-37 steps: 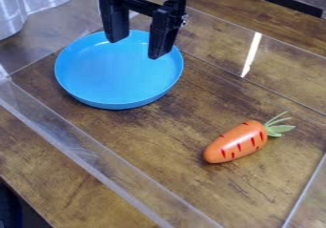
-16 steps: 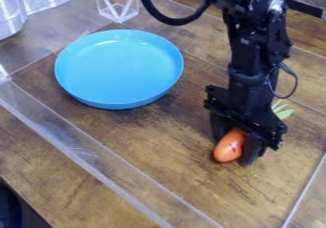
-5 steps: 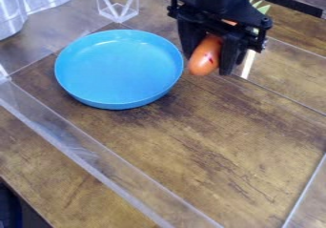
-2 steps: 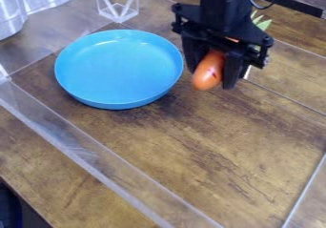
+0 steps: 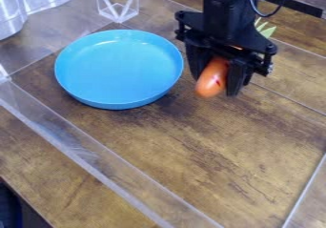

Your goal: Put the carrot in the blue tray

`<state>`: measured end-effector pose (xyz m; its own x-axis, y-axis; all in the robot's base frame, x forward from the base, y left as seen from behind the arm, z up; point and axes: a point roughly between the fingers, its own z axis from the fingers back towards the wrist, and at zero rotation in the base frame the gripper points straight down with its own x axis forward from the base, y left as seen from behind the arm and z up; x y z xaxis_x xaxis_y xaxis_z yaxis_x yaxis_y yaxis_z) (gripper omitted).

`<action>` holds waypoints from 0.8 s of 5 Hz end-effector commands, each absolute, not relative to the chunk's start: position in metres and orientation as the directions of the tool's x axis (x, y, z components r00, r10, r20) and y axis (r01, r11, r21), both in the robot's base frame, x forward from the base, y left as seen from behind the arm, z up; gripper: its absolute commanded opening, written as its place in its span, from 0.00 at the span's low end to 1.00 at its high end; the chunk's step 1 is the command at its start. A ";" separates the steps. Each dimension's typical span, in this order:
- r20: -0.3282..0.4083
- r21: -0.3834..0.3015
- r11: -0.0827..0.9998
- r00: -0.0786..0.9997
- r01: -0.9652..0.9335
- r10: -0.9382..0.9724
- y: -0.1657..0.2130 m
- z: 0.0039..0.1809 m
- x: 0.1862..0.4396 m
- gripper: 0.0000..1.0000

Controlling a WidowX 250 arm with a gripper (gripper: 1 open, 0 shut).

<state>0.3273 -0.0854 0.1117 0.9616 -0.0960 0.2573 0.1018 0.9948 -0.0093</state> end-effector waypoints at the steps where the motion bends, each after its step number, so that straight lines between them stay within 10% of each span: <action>1: 0.311 -0.025 0.994 0.946 0.108 -0.095 -0.086 0.127 0.332 0.00; 4: 0.294 -0.008 0.995 0.951 0.104 -0.097 -0.064 0.131 0.331 0.00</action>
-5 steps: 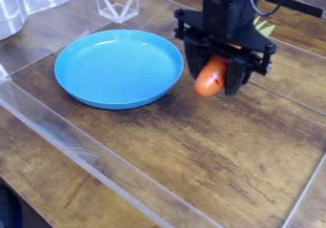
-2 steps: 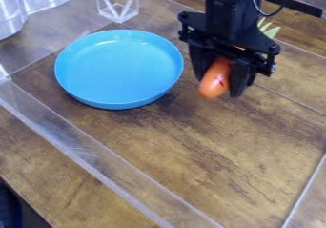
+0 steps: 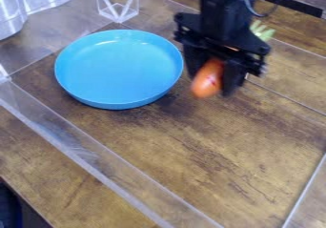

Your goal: Put the carrot in the blue tray

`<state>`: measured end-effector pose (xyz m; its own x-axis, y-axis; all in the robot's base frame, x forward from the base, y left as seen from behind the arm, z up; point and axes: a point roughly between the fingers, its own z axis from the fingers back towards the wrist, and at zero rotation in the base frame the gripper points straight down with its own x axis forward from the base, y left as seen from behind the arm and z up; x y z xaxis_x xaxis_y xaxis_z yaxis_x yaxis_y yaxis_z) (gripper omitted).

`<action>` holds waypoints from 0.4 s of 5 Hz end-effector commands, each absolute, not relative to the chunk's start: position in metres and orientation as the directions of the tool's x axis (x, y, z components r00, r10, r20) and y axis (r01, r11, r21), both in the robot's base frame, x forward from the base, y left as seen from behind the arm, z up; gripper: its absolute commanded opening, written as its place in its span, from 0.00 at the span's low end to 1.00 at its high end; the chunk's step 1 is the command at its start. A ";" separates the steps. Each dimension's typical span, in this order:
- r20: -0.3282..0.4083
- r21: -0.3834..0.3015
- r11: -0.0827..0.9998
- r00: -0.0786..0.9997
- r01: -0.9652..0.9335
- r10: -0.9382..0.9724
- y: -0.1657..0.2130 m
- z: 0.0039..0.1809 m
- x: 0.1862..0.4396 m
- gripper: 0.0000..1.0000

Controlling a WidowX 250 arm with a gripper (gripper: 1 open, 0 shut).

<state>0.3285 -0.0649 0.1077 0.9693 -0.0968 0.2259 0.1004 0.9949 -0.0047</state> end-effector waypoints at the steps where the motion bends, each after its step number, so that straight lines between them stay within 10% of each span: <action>1: 0.289 0.007 0.999 0.956 0.041 -0.041 -0.026 0.134 0.328 0.00; 2: 0.282 0.021 1.000 0.959 -0.013 0.006 0.011 0.135 0.319 0.00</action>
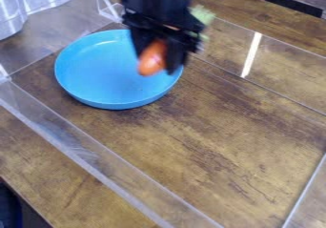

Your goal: Put the carrot in the blue tray

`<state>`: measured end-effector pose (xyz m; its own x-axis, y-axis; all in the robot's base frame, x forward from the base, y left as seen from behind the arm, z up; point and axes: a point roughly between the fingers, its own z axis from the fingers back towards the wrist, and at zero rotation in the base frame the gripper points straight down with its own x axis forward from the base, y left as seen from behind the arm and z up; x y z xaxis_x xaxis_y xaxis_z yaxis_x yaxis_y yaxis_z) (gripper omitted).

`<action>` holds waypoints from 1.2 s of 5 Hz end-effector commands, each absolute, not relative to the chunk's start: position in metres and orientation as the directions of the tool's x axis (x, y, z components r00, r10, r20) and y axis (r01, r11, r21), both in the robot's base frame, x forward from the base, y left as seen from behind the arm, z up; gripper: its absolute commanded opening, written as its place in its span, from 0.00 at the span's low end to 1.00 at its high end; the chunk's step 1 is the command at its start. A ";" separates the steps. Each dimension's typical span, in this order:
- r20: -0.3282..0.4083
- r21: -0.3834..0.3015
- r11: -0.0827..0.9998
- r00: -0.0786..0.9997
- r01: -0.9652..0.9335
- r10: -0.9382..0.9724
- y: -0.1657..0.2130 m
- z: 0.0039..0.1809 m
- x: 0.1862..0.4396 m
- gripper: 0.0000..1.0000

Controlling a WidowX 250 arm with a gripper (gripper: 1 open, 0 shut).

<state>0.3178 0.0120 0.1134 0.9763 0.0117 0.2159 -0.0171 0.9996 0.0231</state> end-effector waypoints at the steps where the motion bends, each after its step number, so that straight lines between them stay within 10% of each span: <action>1: 0.270 0.035 0.998 0.962 -0.050 0.038 0.038 0.129 0.311 0.00; 6: 0.234 0.054 0.999 0.972 -0.010 -0.003 0.031 0.084 0.333 0.00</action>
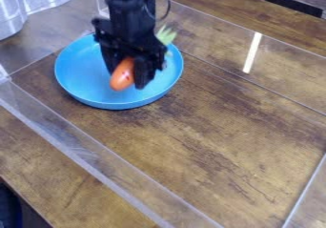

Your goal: Put the carrot in the blue tray

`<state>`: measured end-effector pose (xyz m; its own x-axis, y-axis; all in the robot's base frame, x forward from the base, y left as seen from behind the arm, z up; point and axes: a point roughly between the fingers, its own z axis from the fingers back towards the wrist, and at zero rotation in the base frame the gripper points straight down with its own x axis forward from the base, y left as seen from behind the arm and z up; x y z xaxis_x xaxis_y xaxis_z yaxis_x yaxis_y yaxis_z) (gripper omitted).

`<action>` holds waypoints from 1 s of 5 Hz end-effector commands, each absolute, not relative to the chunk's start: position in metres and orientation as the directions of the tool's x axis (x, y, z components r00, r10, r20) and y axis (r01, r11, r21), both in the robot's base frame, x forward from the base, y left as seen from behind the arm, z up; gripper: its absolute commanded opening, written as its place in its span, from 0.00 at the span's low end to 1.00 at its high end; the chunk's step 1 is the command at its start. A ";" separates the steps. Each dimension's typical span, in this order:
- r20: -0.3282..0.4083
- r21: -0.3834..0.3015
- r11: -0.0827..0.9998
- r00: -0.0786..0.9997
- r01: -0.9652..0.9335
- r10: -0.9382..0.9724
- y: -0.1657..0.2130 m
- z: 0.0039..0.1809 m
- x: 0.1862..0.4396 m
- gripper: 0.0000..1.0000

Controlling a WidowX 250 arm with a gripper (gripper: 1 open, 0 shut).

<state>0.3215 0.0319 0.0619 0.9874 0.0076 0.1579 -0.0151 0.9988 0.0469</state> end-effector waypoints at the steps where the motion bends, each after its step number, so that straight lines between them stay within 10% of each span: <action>1: 0.257 0.053 0.998 0.966 -0.022 0.008 0.034 0.107 0.340 0.00; 3: 0.245 0.061 0.998 0.969 -0.031 0.015 0.040 0.094 0.346 0.00; 4: 0.235 0.067 0.997 0.972 -0.038 0.022 0.044 0.088 0.349 1.00; 5: 0.233 0.065 0.997 0.972 -0.040 0.023 0.049 0.080 0.352 1.00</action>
